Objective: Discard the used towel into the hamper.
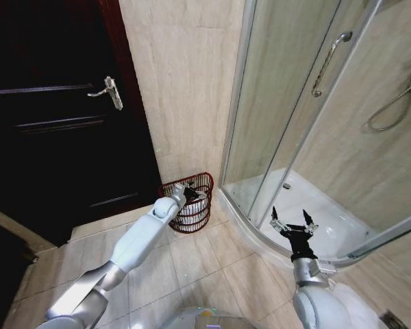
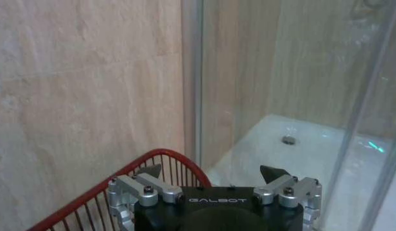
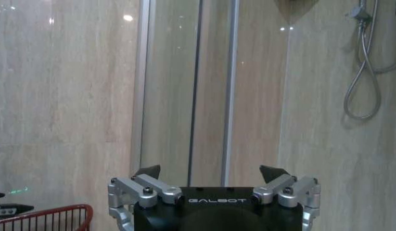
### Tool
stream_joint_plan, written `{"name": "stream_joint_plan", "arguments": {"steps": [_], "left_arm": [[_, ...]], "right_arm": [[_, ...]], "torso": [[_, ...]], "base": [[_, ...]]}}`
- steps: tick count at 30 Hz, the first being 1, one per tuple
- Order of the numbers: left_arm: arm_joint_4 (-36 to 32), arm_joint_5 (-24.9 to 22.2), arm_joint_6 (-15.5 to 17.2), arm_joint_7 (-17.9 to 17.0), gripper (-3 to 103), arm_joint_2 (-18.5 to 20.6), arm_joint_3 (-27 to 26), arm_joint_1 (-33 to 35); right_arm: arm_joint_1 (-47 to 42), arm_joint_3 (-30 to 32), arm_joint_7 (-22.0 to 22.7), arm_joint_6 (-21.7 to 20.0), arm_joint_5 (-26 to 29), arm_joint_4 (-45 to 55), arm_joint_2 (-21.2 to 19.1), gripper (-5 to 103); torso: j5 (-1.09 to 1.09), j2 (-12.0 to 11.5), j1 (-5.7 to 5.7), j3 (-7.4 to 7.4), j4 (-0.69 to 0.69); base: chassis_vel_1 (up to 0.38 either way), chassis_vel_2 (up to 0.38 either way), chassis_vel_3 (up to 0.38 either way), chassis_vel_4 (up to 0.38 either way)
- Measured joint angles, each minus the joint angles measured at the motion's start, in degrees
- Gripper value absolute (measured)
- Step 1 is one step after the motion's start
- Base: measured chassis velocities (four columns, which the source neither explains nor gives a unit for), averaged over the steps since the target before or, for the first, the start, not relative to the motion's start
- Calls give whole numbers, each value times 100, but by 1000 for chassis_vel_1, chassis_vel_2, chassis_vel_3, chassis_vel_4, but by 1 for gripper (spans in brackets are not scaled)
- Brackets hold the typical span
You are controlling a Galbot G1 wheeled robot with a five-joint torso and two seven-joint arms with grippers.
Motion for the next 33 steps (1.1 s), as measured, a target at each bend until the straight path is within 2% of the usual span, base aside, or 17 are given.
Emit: {"name": "stream_joint_plan", "arguments": {"steps": [2,3,6,7,10,11,14,15,16,18,20,22,23,25,28,31,33], "left_arm": [[-149,48,-286,-320,100,-25,-137,158],[-149,48,-286,-320,100,-25,-137,158],[-579,115,-606,-825,100,-41,-488,574],[-579,115,-606,-825,100,-41,-488,574],[-1227,316,-883,-1445,100,-40,-1018,1274],[-1227,316,-883,-1445,100,-40,-1018,1274],[-1930,596,-1124,-2126,100,-84,-1740,2066],[-1930,596,-1124,-2126,100,-84,-1740,2066],[-2145,773,-1209,-2219,100,-130,-2017,2347],[-2313,941,-1287,-2230,100,-179,-2261,2597],[-2751,1234,-1389,-1958,100,-298,-2890,3227],[-3205,1259,-1447,-1600,100,-388,-3465,3790],[-3205,1259,-1447,-1600,100,-388,-3465,3790],[-3538,1228,-1586,-1316,100,-508,-3918,4264],[-3809,1216,-1727,-1155,100,-659,-4163,4683],[-4168,1251,-1947,-1015,100,-1008,-4319,5337],[-4194,1297,-2041,-995,100,-1110,-4352,5443]], "right_arm": [[19,4,0,-2,21,-8,-21,100],[19,4,0,-2,21,-8,-21,100],[105,-34,-12,-8,24,-66,-33,100],[105,-34,-12,-8,24,-66,-33,100],[179,-95,-99,-44,3,-108,-33,100],[179,-95,-99,-44,3,-108,-33,100],[257,-122,-222,-154,10,-109,-85,100],[257,-122,-222,-154,10,-109,-85,100],[293,-114,-255,-189,24,-110,-100,100],[322,-99,-271,-217,50,-117,-114,100],[375,-45,-298,-246,126,-157,-154,100],[385,16,-346,-242,164,-224,-189,100],[385,16,-346,-242,164,-224,-189,100],[378,46,-395,-173,180,-300,-192,100],[360,45,-428,-116,184,-315,-180,100],[302,16,-478,-43,135,-271,-132,100],[279,-1,-494,-21,85,-238,-107,100]], "torso": [[0,0,0,0,0],[0,0,0,0,0],[0,0,0,0,0],[0,0,0,0,0],[0,0,0,0,0],[0,0,0,0,0],[-1,0,0,0,1],[-1,0,0,0,1],[0,1,-1,-1,1],[-1,0,0,-1,0],[-2,0,0,0,1],[-1,1,-1,-1,1],[-1,1,-1,-1,1],[0,1,-1,0,1],[0,1,-1,-1,1],[0,1,-1,-1,2],[0,1,-1,-1,2]], "base": [[0,0,0,0],[0,0,0,0],[0,0,0,0],[0,0,0,0],[0,0,0,0],[0,0,0,0],[0,0,0,0],[0,0,0,0],[0,0,0,0],[0,0,0,0],[0,0,0,0],[0,0,0,0],[0,0,0,0],[0,0,0,0],[0,0,0,0],[0,0,0,0],[0,0,0,0]]}}
